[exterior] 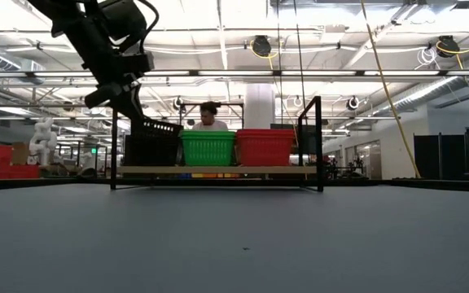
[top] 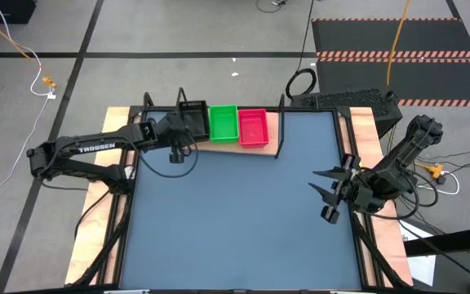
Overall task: Stack baskets on shelf by color
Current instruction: Stack the black bin on top of the black bins on the shelf, then return to Home Position
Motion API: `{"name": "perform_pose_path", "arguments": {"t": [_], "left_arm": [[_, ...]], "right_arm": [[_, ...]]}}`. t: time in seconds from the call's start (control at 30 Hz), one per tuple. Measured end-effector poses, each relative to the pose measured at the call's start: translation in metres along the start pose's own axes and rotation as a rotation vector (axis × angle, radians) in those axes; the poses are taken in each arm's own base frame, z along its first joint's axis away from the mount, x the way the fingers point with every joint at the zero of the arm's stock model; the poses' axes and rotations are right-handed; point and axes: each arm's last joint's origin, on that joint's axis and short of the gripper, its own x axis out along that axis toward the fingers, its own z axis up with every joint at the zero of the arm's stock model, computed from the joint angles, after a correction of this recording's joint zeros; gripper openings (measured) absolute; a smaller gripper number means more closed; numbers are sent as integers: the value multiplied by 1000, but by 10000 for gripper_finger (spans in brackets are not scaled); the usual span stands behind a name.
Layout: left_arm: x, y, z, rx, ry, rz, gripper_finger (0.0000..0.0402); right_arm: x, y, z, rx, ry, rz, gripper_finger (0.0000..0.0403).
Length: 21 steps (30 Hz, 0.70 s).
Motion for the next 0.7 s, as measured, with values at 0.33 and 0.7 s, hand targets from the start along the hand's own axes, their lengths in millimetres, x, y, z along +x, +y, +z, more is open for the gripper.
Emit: {"name": "perform_pose_path", "arguments": {"t": [0.33, 0.7], "left_arm": [[0, 2, 0, -14, 26, 47, 105], [-11, -6, 11, -97, -78, 59, 274]], "right_arm": [[0, 0, 0, 11, -2, 1, 130], [0, 0, 0, 11, -2, 1, 130]]}}
